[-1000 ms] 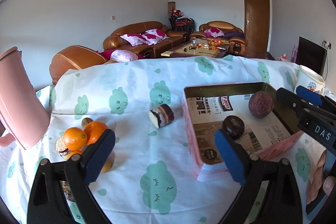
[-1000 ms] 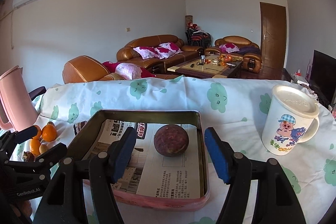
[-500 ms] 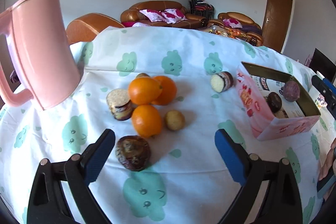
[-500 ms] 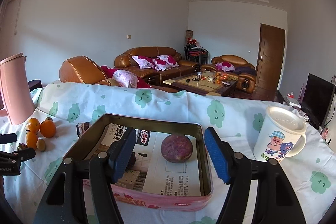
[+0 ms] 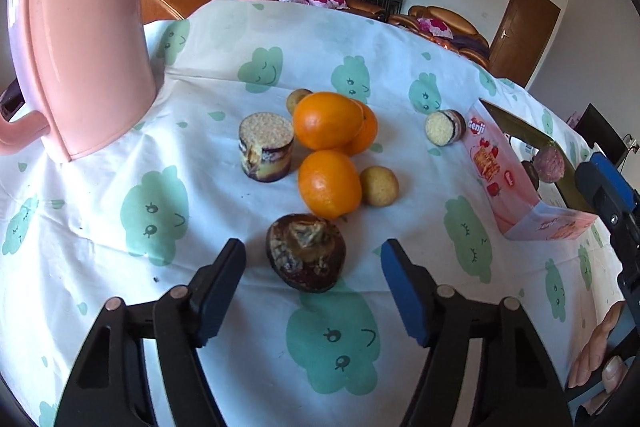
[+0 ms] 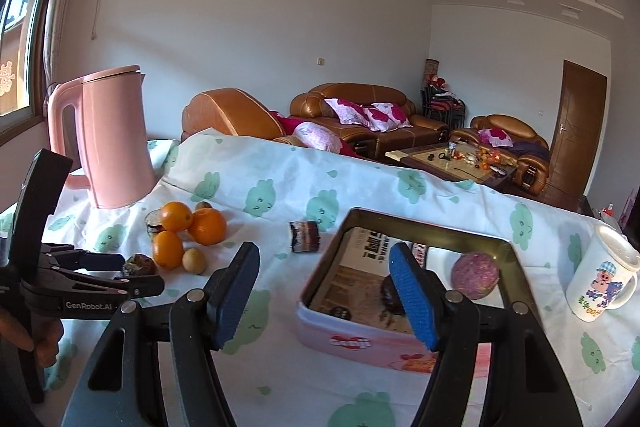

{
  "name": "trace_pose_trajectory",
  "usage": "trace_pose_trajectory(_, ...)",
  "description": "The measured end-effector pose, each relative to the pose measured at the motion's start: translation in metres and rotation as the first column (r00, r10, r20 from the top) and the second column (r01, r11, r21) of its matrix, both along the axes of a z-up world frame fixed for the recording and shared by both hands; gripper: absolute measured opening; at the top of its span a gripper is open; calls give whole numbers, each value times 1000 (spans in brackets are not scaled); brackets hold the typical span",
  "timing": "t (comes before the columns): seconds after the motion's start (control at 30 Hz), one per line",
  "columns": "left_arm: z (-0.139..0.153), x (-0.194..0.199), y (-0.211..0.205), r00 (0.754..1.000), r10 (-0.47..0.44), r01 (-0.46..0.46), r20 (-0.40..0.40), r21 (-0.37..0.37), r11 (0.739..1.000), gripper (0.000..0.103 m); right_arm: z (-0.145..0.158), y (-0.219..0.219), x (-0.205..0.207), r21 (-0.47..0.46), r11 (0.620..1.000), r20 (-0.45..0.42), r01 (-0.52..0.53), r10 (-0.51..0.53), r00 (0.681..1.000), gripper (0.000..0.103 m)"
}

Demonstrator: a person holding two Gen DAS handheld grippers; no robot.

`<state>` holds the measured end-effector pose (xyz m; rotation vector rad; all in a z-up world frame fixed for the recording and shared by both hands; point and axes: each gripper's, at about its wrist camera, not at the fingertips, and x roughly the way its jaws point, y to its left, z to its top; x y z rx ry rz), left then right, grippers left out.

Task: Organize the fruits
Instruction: 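Move both open tools back toward the remaining fruits, then grasp the small brown kiwi-like fruit with the right tool while the left tool grasps another dark brown fruit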

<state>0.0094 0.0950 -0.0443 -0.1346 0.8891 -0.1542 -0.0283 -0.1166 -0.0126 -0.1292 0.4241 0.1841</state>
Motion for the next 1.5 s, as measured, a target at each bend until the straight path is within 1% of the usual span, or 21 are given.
trace_pose_trajectory(0.03, 0, 0, 2, 1000, -2, 2, 1, -4, 1000, 63, -1, 8, 1, 2, 1000, -8, -13, 13, 1000, 69)
trace_pose_trajectory(0.07, 1, 0, 4, 1000, -4, 4, 3, -10, 1000, 52, -2, 14, 2, 4, 1000, -16, -28, 28, 999, 69)
trace_pose_trajectory(0.13, 0, 2, 10, 1000, -8, 8, 2, -28, 1000, 42, -4, 27, 5, 3, 998, -36, -56, 56, 998, 69)
trace_pose_trajectory(0.23, 0, 2, 15, 1000, -16, 16, 3, -61, 998, 42, -11, 42, 12, 1, 997, -77, -79, 79, 994, 69)
trace_pose_trajectory(0.33, 2, 1, 18, 1000, 6, -5, 16, -63, 998, 42, -20, 52, 23, 1, 996, -139, -87, 86, 987, 69)
trace_pose_trajectory(0.43, 13, -4, 27, 994, 54, -49, 91, -59, 997, 42, -30, 61, 37, 25, 994, -211, -105, 108, 972, 69)
trace_pose_trajectory(0.53, 24, -11, 38, 976, 134, -133, 174, -22, 991, 42, -40, 73, 53, 24, 993, -282, -113, 115, 952, 68)
trace_pose_trajectory(0.6, 28, -13, 45, 963, 175, -176, 203, -15, 984, 42, -45, 80, 62, 34, 992, -319, -121, 126, 939, 66)
trace_pose_trajectory(0.67, 29, -12, 51, 958, 199, -197, 208, -30, 980, 42, -51, 86, 72, 39, 991, -364, -129, 134, 922, 50)
trace_pose_trajectory(0.7, 28, -11, 53, 958, 205, -201, 202, -39, 979, 42, -55, 89, 77, 38, 991, -390, -130, 135, 911, 48)
trace_pose_trajectory(0.77, 26, -10, 55, 960, 210, -204, 186, -52, 978, 42, -63, 96, 87, 53, 989, -437, -138, 147, 887, 47)
trace_pose_trajectory(0.8, 26, -9, 55, 961, 209, -202, 181, -58, 978, 42, -64, 97, 91, 60, 989, -448, -133, 146, 882, 47)
trace_pose_trajectory(0.87, 25, -9, 54, 962, 204, -196, 180, -59, 979, 42, -64, 102, 95, 63, 989, -443, -137, 151, 884, 47)
trace_pose_trajectory(1.0, 25, -10, 51, 962, 201, -196, 183, -47, 979, 42, -64, 111, 100, 34, 989, -446, -142, 142, 884, 47)
trace_pose_trajectory(1.03, 24, -11, 51, 963, 202, -197, 181, -45, 979, 42, -64, 112, 99, 28, 989, -444, -144, 141, 885, 44)
trace_pose_trajectory(1.13, 23, -10, 51, 963, 204, -199, 176, -44, 979, 42, -62, 111, 98, 48, 985, -443, -168, 172, 880, 28)
trace_pose_trajectory(1.23, 23, -10, 52, 960, 209, -202, 184, -58, 978, 42, -59, 102, 95, 86, 983, -429, -160, 181, 885, 28)
trace_pose_trajectory(1.3, 23, -11, 54, 958, 215, -206, 189, -69, 976, 42, -53, 96, 90, 120, 980, -396, -162, 196, 897, 28)
trace_pose_trajectory(1.43, 23, -14, 59, 953, 227, -210, 202, -101, 972, 42, -36, 83, 72, 154, 969, -303, -192, 232, 924, 28)
trace_pose_trajectory(1.5, 23, -16, 60, 950, 230, -210, 209, -114, 971, 42, -25, 77, 63, 163, 968, -252, -192, 229, 940, 28)
